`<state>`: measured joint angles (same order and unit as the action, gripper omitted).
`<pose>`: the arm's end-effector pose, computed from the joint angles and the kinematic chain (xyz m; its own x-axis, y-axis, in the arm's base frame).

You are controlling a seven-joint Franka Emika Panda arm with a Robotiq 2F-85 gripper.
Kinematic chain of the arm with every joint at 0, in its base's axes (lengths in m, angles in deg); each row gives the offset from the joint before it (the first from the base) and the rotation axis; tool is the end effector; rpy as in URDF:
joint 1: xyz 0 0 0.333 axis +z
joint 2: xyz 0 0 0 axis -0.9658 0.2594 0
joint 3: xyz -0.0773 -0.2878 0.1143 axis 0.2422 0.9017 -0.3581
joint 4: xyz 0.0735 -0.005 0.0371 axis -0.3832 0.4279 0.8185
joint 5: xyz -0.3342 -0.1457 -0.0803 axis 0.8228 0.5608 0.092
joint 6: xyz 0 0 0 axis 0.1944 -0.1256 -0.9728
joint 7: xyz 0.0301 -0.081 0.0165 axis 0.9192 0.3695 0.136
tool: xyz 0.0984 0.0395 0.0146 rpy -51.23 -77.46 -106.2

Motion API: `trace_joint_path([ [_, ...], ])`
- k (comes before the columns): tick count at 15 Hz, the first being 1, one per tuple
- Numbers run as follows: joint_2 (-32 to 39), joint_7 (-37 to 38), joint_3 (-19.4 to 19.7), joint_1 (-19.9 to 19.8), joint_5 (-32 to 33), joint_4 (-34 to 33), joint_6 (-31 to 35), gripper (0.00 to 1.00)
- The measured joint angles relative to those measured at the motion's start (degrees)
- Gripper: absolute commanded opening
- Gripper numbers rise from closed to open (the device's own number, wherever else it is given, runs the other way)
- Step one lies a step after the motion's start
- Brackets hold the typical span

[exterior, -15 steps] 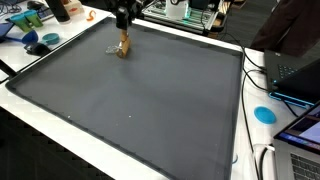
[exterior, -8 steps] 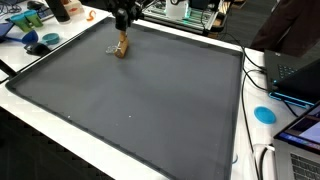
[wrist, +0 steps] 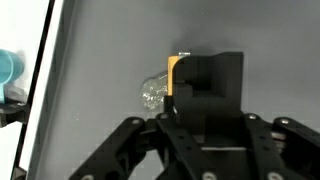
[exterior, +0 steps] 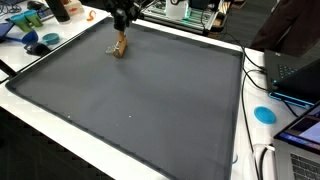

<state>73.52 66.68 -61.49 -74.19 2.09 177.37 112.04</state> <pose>0.4979 -0.0068 0.3330 0.9317 0.2929 -0.2149 0.3470 -0.8926 0.2879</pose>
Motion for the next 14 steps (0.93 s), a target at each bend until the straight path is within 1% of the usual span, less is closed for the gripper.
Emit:
trace_joint_path([
  [7, 1.60, 1.03, 0.02, 0.06, 1.08, -1.72, -0.93, 0.24],
  [14, 3.03, 3.99, 0.02, 0.17, 2.60, -3.23, -2.04, 0.24],
])
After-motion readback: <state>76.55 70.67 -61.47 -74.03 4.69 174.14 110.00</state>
